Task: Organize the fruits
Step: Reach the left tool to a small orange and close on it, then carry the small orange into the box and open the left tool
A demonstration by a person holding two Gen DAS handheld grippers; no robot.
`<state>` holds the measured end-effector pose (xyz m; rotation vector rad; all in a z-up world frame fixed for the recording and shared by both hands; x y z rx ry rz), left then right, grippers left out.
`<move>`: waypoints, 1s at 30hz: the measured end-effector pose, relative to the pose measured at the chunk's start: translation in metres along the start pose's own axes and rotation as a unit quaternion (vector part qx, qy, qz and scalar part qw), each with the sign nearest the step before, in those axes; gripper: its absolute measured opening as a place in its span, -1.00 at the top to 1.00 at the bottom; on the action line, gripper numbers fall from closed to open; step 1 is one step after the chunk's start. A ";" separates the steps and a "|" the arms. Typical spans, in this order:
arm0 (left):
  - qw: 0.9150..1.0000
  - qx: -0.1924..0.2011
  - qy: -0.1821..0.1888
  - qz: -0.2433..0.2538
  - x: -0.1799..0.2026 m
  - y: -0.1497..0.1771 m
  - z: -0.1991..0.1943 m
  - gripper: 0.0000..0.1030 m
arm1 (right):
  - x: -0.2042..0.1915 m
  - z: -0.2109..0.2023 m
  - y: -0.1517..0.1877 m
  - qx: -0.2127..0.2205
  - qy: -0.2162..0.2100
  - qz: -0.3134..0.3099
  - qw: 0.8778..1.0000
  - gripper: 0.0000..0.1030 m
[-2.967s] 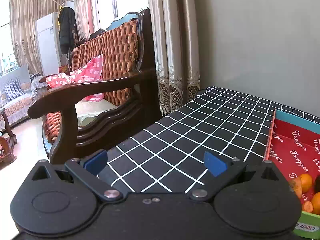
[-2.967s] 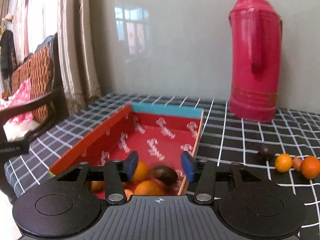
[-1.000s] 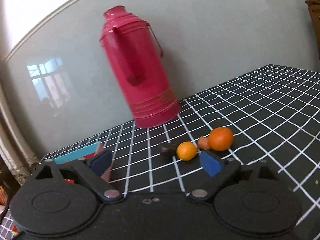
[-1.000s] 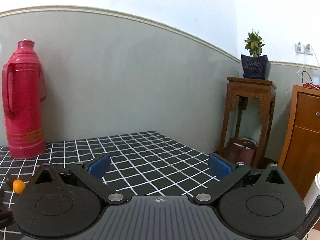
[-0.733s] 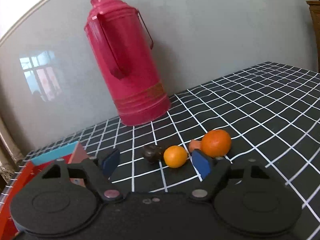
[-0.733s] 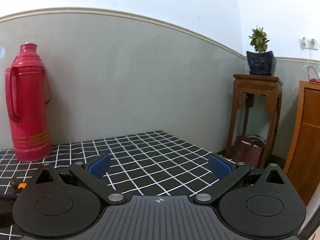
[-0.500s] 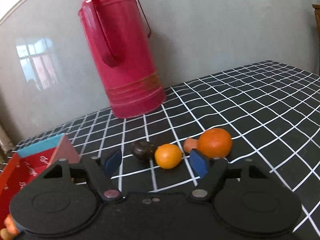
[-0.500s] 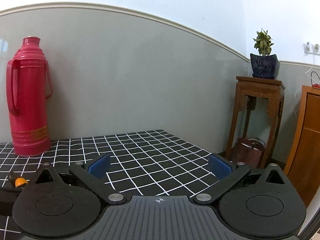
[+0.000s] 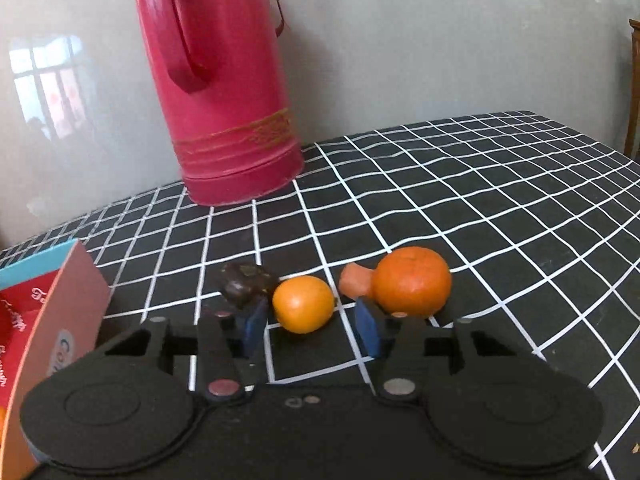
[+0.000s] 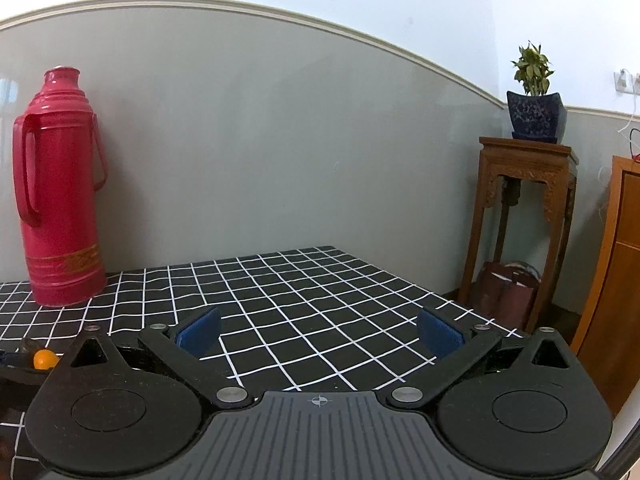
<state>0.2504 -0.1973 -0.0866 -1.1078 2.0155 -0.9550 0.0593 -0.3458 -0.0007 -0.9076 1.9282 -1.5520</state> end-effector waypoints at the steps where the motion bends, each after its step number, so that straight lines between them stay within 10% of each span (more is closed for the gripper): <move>1: 1.000 0.000 0.001 0.000 0.000 -0.001 0.001 0.39 | 0.000 0.000 0.000 0.000 0.000 -0.001 1.000 -1.00; 17: 0.996 0.064 -0.066 0.010 -0.012 -0.003 -0.038 0.53 | -0.004 -0.003 -0.002 0.003 -0.006 0.002 1.000 -1.00; 30: 0.983 0.060 -0.162 -0.061 -0.103 0.008 -0.097 0.53 | -0.056 -0.023 -0.006 0.005 -0.072 -0.002 0.997 -1.00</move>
Point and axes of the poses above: each gripper's, at about its wrist camera, not at the fingertips, and z roughly the way its jaws point, x to its right, y to its underside, the point moved 4 cm from there along z, roughly the way its jaws point, and after that the axes turned 4 degrees about x, right-handed, at the moved point
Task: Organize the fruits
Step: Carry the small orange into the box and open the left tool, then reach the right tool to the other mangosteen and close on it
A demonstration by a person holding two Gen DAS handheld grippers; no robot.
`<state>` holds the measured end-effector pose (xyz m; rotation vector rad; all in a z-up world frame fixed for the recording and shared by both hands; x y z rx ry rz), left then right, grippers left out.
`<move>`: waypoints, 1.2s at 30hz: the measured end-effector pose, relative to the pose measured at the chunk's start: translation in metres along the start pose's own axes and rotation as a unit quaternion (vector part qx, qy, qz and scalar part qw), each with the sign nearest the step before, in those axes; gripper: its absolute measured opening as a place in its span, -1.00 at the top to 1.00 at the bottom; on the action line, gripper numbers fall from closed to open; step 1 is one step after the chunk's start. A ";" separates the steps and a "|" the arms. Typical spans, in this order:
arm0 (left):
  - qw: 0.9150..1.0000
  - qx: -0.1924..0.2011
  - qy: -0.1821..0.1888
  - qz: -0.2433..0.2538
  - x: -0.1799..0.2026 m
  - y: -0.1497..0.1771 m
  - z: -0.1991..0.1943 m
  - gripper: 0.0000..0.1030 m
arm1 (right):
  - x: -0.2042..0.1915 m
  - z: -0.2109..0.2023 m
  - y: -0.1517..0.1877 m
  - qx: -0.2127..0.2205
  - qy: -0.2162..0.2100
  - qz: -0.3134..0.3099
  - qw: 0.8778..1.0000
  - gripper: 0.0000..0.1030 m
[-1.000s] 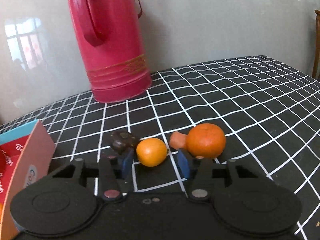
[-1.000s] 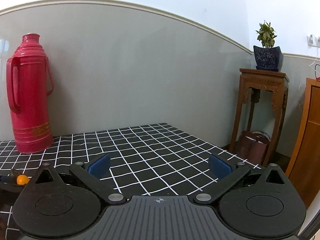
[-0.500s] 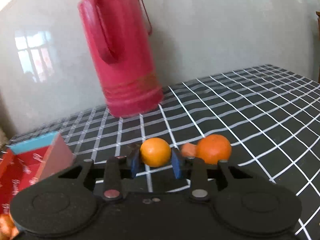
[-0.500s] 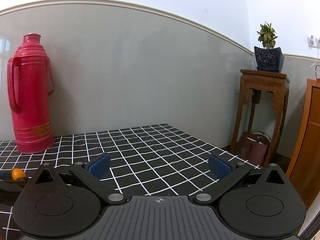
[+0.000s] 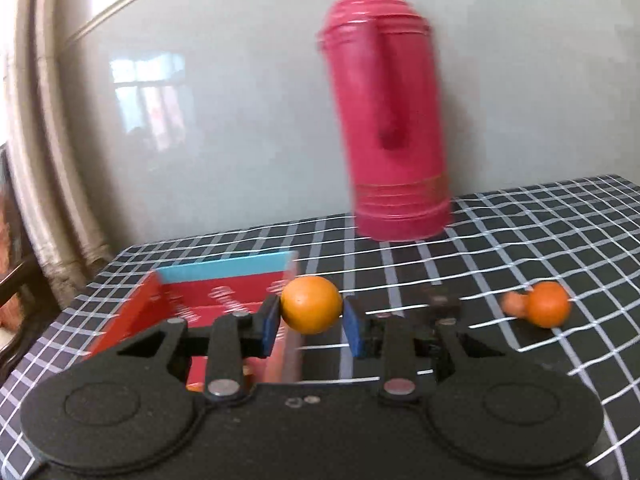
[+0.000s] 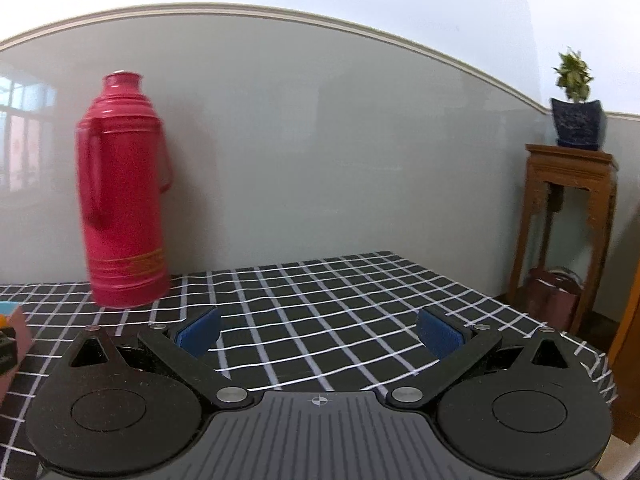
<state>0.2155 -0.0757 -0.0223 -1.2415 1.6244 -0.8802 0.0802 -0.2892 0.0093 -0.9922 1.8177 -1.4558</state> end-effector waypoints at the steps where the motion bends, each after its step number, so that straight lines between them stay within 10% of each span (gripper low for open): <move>1: 1.000 -0.002 -0.008 -0.004 -0.007 0.001 0.001 0.52 | -0.006 -0.001 0.000 0.000 -0.005 -0.003 1.000 -1.00; 21: 0.986 -0.104 -0.099 -0.079 -0.133 0.039 0.025 0.40 | -0.149 0.014 0.033 -0.046 -0.131 -0.077 0.987 -1.00; 31: 0.990 -0.075 -0.068 -0.095 -0.137 0.031 0.003 -0.59 | -0.181 0.049 0.046 -0.097 -0.174 -0.082 0.977 -1.00; 36: 0.988 -0.065 -0.084 -0.109 -0.150 0.030 -0.009 -0.66 | -0.189 0.062 0.047 -0.116 -0.193 -0.074 0.972 -1.00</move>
Point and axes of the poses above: each gripper's, at about its wrist camera, not at the fingertips, and z roughly the way its jaws point, x to its right, y to its underside, the point moved 4 cm from there along z, roughly the way its jaws point, and after that the axes turned 4 degrees about x, right-handed, at the moved point
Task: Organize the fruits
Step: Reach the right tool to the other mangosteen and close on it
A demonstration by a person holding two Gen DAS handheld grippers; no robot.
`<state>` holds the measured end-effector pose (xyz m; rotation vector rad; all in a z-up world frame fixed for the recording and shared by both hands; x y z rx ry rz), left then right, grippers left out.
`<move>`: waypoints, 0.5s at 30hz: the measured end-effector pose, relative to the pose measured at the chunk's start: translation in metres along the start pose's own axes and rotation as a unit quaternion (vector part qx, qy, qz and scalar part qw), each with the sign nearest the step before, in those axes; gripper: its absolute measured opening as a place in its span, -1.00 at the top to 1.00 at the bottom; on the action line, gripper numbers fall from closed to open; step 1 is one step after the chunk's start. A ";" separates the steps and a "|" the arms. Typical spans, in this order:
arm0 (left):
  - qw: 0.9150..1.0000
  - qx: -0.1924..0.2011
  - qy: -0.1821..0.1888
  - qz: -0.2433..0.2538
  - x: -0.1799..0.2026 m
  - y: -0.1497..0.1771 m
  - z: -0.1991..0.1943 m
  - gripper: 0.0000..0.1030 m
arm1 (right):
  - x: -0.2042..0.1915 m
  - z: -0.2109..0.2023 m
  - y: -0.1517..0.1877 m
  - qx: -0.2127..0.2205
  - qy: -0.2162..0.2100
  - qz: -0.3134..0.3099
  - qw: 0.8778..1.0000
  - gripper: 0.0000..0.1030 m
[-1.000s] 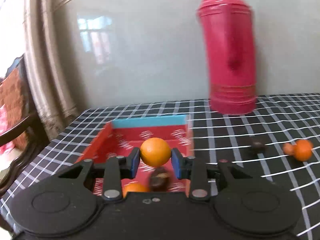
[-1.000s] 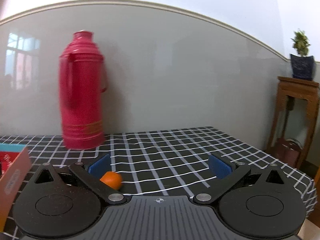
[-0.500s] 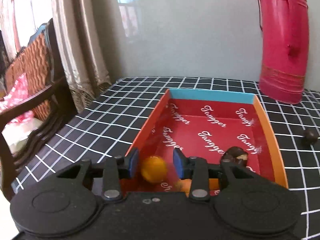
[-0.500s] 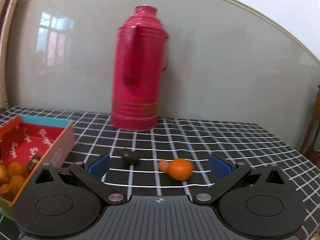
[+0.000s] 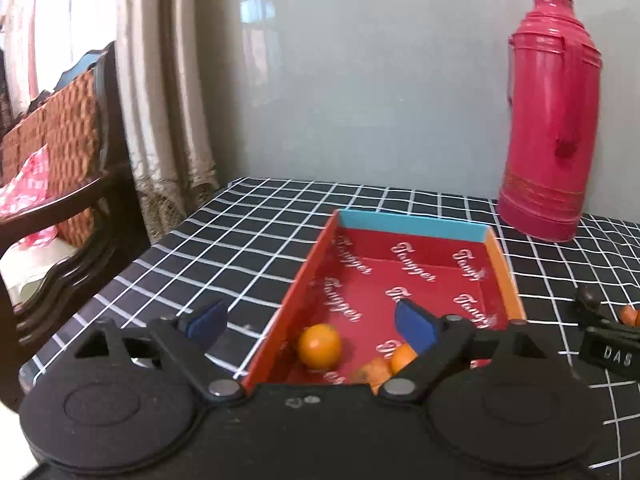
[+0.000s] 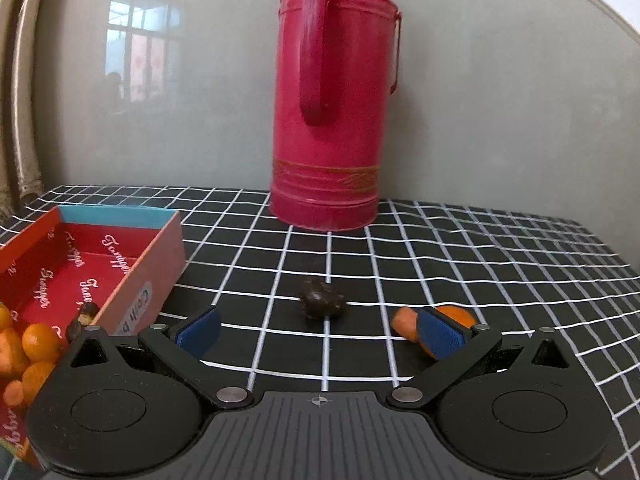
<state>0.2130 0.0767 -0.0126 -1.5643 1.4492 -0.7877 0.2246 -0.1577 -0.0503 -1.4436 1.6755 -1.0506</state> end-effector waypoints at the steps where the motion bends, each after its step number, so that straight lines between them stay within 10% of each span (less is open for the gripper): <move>1: 1.000 -0.003 -0.004 -0.005 -0.003 0.001 -0.001 -0.66 | 0.000 0.003 -0.001 -0.003 -0.004 0.003 1.000 -1.00; 11: 0.997 0.031 -0.072 -0.021 -0.034 -0.003 -0.012 -0.73 | -0.005 0.029 -0.008 -0.019 -0.010 -0.018 1.000 -0.98; 15: 0.995 0.035 -0.087 -0.029 -0.041 -0.005 -0.010 -0.73 | -0.004 0.050 -0.012 -0.040 -0.010 -0.022 0.999 -0.37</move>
Point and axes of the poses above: each gripper's, at about its wrist camera, not at the fingertips, and z roughly the way its jaws point, x to its right, y to its underside, the point moved 4 cm from there along z, roughly the way its jaws point, and after that the axes turned 4 degrees about x, right-handed, at the moved point
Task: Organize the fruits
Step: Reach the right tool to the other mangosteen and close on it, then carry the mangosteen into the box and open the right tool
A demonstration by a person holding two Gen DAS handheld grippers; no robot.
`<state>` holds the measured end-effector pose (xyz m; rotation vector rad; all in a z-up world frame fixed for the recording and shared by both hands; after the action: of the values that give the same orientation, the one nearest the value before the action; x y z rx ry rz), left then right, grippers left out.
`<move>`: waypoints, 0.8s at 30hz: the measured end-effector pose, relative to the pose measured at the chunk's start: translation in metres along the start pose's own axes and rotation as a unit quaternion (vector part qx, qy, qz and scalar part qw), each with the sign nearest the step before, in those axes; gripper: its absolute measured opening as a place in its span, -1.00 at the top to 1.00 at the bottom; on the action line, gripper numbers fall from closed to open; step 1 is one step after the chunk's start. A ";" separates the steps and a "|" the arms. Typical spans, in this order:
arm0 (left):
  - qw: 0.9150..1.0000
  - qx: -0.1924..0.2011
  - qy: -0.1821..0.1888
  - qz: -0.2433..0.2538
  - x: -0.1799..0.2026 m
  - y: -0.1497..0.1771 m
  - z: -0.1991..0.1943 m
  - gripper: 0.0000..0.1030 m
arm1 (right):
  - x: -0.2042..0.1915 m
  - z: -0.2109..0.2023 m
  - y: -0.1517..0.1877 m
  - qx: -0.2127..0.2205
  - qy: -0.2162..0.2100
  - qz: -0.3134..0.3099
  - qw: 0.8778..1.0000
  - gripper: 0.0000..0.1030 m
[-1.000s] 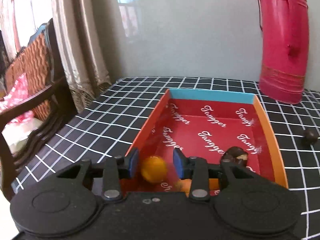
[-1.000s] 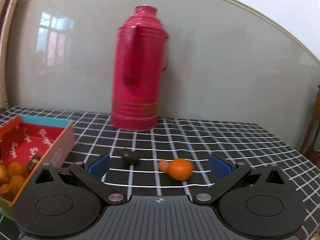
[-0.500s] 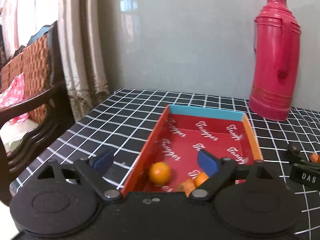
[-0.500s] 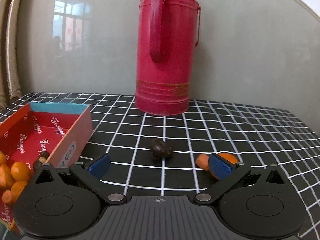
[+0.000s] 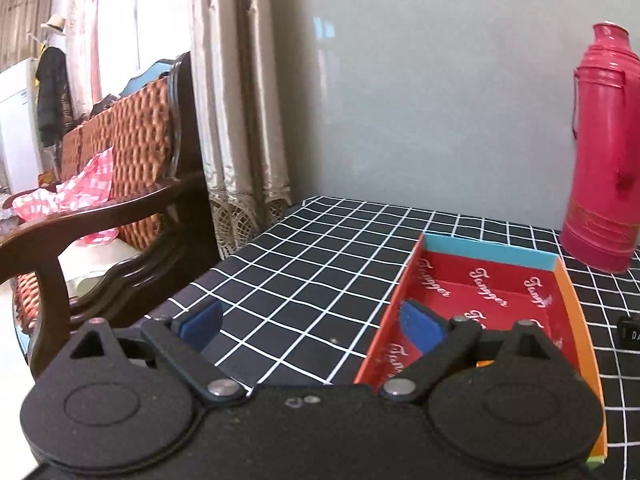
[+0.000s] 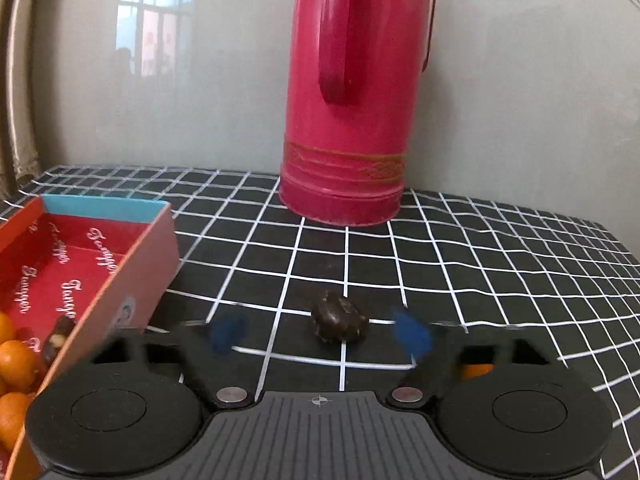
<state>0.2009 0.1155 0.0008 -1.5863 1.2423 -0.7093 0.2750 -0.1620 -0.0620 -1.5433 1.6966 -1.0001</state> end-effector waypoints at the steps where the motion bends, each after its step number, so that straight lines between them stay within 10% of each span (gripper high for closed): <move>1: 1.000 -0.001 -0.001 -0.003 -0.001 0.000 0.001 -0.73 | 0.001 0.007 0.000 -0.007 0.005 -0.002 1.000 -0.37; 5: 1.000 -0.002 -0.002 -0.009 -0.006 -0.002 0.003 -0.74 | 0.008 0.024 0.003 -0.033 0.017 -0.002 0.999 -0.36; 9: 1.000 -0.009 -0.002 -0.010 -0.006 -0.001 0.006 -0.74 | 0.009 0.028 0.005 -0.037 0.004 0.008 0.999 0.26; 24: 0.997 -0.032 -0.054 -0.054 -0.030 0.000 0.013 -0.77 | -0.026 -0.027 -0.011 0.068 -0.097 -0.002 0.993 0.27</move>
<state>0.2028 0.1478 -0.0007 -1.7322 1.1158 -0.6485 0.2606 -0.1327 -0.0394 -1.5049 1.4631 -0.9166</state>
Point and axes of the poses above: each gripper's, at about its wrist camera, not at the fingertips, and z roughly the way its jaws point, x to its right, y to its underside, the point moved 4 cm from there along z, roughly the way its jaws point, and after that the axes turned 4 degrees about x, right-handed, at the moved point
